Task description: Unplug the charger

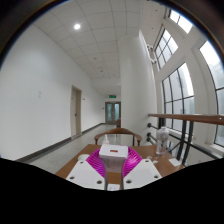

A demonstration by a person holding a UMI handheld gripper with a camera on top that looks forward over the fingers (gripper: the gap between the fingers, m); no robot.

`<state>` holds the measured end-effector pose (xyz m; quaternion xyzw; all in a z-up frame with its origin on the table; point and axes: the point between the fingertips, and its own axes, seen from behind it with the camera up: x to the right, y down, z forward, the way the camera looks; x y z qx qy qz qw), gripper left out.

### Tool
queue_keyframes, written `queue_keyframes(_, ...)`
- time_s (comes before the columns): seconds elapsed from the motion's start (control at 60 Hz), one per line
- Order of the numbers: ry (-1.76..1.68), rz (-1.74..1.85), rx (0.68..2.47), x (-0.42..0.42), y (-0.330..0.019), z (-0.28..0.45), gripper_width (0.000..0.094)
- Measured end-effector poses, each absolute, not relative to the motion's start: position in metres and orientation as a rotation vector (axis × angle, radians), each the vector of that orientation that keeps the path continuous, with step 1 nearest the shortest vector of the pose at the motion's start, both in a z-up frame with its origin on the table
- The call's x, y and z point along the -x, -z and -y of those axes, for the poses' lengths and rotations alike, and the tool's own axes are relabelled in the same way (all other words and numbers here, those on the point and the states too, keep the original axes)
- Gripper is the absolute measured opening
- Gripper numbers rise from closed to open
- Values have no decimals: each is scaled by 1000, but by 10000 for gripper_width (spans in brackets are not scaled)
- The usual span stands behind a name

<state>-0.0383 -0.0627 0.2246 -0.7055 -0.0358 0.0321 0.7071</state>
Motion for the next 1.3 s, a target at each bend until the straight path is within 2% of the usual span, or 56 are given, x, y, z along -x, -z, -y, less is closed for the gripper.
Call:
queue_keyframes(0.117, -5, 82, 1617, 2, -212, 68, 171)
queue_keyframes(0.417, -21, 79, 1939, -32, -59, 64, 189)
queue_keyframes(0.583, -49, 89, 2017, -28, -22, 53, 206)
queue_keyframes(0.633, -55, 110, 2039, -25, -13, 50, 266)
queue_keyframes(0.817, -82, 61, 2055, -23, -10, 35, 421)
queue_keyframes(0.85, -91, 59, 2066, -23, -8, 34, 504)
queue_keyframes(0.883, -101, 60, 2071, -22, -8, 33, 688)
queue_keyframes(0.9, -95, 55, 2069, -24, -8, 33, 637)
queue_keyframes(0.967, -65, 58, 2054, -31, -9, 30, 748)
queue_keyframes(1.0, -67, 65, 2050, -31, -11, 31, 774)
queue_keyframes(1.3, -40, 178, 1974, -23, -40, 71, 847)
